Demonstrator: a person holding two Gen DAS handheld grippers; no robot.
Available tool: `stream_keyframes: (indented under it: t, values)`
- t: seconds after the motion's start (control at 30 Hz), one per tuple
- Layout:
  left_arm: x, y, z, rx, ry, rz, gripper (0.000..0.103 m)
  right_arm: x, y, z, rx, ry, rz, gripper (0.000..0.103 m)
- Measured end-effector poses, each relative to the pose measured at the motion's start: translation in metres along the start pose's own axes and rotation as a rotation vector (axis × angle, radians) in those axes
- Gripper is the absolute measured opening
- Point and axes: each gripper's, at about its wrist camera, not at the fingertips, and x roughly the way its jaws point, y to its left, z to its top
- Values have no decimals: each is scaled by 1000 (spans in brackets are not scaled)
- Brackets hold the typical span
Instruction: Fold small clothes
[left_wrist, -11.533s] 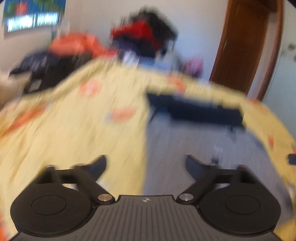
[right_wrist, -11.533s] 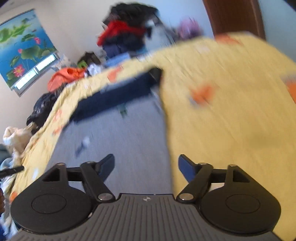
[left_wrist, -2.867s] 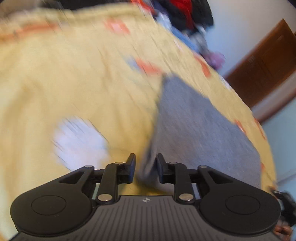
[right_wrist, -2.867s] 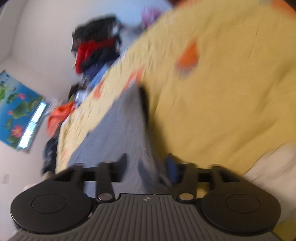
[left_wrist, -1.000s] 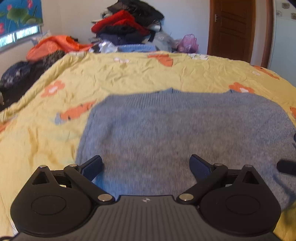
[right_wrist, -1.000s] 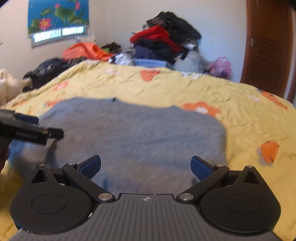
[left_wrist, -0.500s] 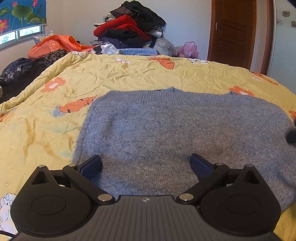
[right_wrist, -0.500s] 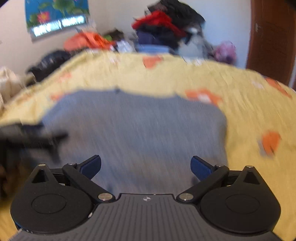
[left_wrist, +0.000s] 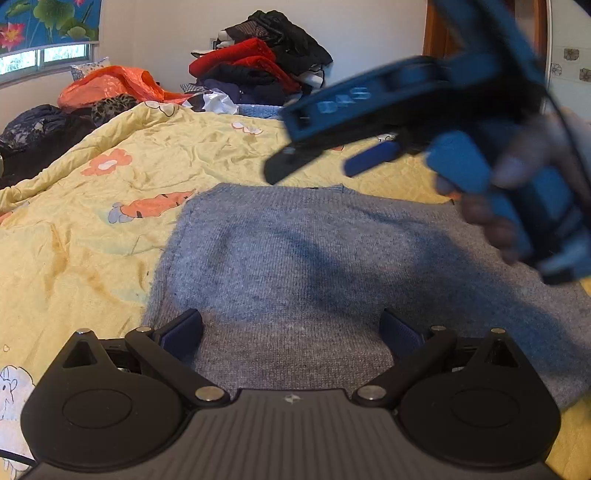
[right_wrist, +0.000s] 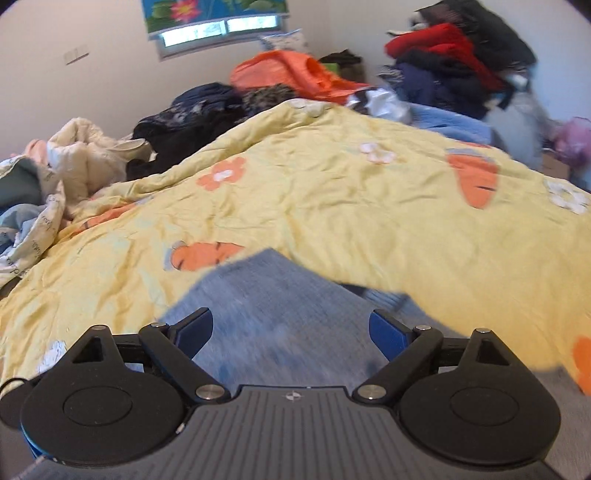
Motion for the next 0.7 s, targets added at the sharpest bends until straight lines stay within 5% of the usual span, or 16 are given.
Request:
stream_keyframes:
  t: [0.37,0.4,0.47,0.5,0.6,0.7]
  values:
    - [0,7,0,-28,-11,-42,103,107,4,46,-124,168,77,83]
    - [0,8,0,-32,-12,-45,103,112,6,44,-135,181,87,78]
    - [1,10,0,-40,-15,-51,103,114,6,44,-139,165,109,50]
    - [0,10,0,-45,-17,-54,103,114,7,46,-138,165,123,12]
    - [1,11,0,-50,-19,-59,103,111,6,55,-90,152,167,12]
    - [2,13,1,-56,-21,-63,103,98,9,65,-51,52,204,11]
